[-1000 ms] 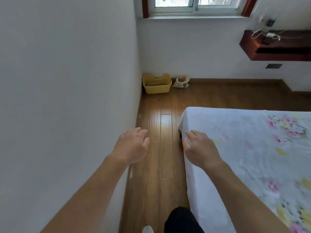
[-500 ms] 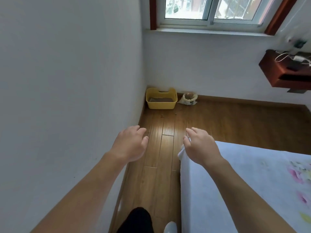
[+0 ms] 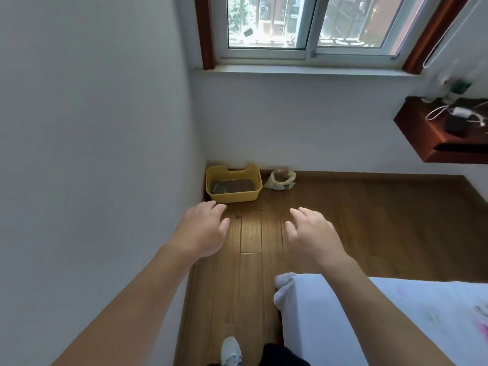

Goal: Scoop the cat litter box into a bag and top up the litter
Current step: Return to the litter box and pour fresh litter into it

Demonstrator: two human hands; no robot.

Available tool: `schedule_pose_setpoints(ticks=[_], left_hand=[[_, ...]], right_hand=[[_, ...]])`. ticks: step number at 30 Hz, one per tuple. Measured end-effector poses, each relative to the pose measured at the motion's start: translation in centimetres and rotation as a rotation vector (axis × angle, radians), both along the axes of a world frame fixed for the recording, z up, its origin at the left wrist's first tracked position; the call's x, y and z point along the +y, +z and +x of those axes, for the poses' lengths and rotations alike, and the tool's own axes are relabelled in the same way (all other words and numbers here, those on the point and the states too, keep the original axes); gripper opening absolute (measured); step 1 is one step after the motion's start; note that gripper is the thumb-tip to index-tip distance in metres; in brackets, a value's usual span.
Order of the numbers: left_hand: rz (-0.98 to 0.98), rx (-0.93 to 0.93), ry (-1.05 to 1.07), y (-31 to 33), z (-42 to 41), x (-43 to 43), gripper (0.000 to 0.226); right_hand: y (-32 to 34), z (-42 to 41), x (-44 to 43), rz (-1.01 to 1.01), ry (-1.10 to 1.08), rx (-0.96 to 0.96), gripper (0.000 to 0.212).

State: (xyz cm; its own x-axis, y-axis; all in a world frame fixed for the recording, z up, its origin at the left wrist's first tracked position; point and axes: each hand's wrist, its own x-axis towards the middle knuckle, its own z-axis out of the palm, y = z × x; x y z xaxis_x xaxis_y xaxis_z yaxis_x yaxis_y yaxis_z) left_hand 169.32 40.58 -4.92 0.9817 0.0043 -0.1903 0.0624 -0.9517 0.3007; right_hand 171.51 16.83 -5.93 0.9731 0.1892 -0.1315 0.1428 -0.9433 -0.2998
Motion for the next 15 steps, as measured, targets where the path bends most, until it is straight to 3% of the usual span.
schedule_pose_setpoints(ticks=[15], left_hand=[[0.037, 0.015, -0.101, -0.7, 31.4, -4.0, 0.049]], right_hand=[[-1.8, 29.7, -3.5, -0.021, -0.094, 0.012, 0.043]])
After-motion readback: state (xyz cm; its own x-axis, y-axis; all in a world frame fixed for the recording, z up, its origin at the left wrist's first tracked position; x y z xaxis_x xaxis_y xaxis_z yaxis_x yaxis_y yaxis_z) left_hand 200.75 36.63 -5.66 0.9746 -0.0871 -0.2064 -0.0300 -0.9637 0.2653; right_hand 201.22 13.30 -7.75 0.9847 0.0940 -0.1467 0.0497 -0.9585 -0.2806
